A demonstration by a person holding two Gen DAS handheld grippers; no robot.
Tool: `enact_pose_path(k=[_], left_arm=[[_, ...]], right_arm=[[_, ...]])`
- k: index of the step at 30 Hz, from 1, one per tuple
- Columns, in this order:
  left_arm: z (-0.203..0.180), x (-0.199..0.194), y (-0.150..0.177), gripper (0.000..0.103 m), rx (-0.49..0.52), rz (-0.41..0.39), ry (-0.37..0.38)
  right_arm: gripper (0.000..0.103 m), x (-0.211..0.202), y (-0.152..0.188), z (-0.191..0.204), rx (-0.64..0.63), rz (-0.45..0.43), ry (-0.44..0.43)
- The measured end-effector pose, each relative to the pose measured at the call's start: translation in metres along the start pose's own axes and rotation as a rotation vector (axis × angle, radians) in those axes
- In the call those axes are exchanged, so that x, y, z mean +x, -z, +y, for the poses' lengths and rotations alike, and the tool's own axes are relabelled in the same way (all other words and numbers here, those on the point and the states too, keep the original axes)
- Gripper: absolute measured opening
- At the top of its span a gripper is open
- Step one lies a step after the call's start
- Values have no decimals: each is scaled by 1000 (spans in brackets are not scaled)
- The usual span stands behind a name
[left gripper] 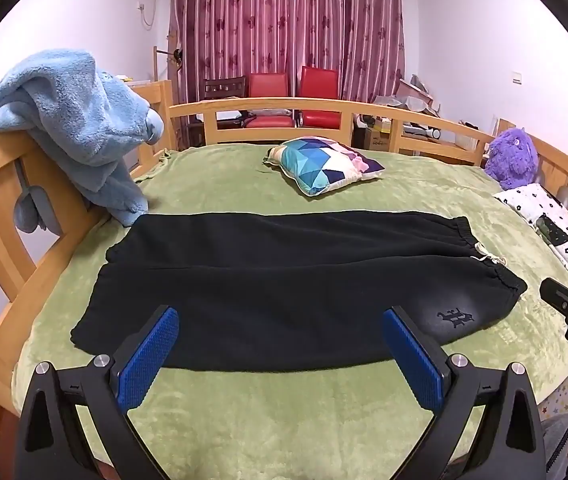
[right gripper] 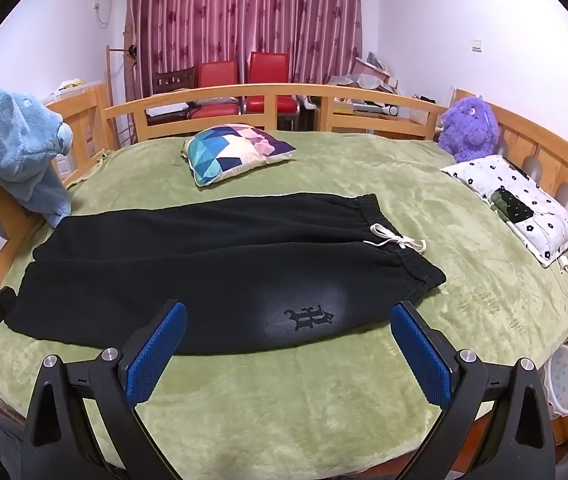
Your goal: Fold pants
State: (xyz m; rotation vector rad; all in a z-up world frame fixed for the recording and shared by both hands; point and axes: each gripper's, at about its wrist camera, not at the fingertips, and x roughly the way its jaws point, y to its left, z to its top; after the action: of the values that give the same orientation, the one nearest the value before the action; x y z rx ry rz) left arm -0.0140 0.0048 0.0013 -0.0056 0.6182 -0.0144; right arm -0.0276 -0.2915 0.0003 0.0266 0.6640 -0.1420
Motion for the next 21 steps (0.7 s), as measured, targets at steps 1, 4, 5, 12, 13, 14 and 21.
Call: enact_pose_path(k=[1, 4, 5, 12, 13, 14, 21], left_arm=[[1, 0, 0, 103, -2, 1, 1], [3, -1, 0, 103, -7, 3, -1], [4, -1, 0, 103, -6, 4, -1], [4, -2, -1, 103, -2, 5, -3], [4, -2, -1, 103, -2, 6, -1], [4, -2, -1, 103, -1, 6, 0], [2, -3, -1, 103, 2, 6, -2]], right_arm=[[101, 0, -1, 1, -1, 1, -1], [101, -2, -1, 2, 0, -4, -5], [101, -2, -1, 3, 0, -5, -6], [101, -4, -3, 2, 1, -6, -11], [101, -4, -3, 3, 0, -6, -9], [101, -4, -3, 3, -1, -6, -10], [101, -5, -4, 5, -1, -6, -10]])
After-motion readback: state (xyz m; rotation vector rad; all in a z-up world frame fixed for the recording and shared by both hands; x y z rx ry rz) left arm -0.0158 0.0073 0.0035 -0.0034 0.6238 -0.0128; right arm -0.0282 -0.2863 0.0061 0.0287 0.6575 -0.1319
